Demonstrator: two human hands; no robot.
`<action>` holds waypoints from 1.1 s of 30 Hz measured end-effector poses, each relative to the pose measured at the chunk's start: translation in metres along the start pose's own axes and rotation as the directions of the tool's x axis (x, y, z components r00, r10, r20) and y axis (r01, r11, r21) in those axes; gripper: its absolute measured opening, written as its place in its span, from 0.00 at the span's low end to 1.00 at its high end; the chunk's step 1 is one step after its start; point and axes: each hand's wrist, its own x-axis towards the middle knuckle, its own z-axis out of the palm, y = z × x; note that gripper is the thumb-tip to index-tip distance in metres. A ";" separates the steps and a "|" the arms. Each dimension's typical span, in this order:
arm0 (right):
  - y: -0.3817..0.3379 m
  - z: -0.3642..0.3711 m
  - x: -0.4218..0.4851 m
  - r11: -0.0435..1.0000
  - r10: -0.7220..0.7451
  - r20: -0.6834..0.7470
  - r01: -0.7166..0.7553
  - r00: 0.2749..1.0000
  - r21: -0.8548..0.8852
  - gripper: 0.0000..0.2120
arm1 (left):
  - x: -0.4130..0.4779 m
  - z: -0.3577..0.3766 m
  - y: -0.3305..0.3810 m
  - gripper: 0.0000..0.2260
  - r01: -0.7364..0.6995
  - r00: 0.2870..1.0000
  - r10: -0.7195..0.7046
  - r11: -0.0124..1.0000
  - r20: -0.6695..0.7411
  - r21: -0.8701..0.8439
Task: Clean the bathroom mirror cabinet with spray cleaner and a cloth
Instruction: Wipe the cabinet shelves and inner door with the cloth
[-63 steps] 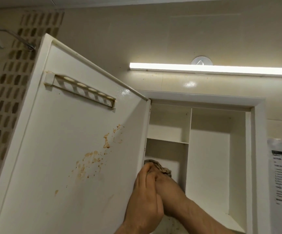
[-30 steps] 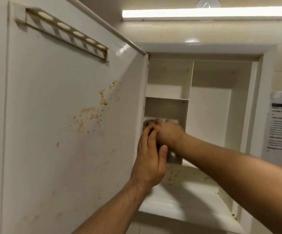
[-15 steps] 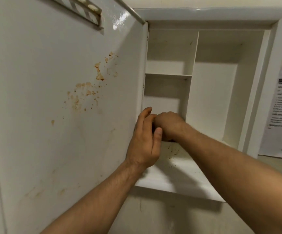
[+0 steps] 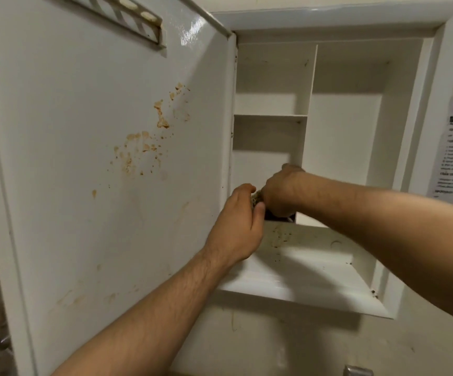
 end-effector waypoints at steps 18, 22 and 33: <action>-0.001 0.008 0.013 0.846 -0.091 -0.146 0.154 0.985 0.511 0.09 | -0.018 -0.008 -0.003 0.22 -0.106 0.977 0.102 0.994 -0.185 -0.011; 0.005 -0.003 -0.010 0.999 -0.027 -0.127 0.032 0.992 0.039 0.10 | -0.022 -0.025 -0.005 0.20 -0.184 0.960 0.177 0.983 -0.217 -0.014; -0.012 0.010 0.005 0.942 0.104 -0.200 -0.161 0.974 -0.293 0.12 | -0.014 -0.014 0.007 0.21 -0.258 0.925 0.213 0.960 -0.314 -0.109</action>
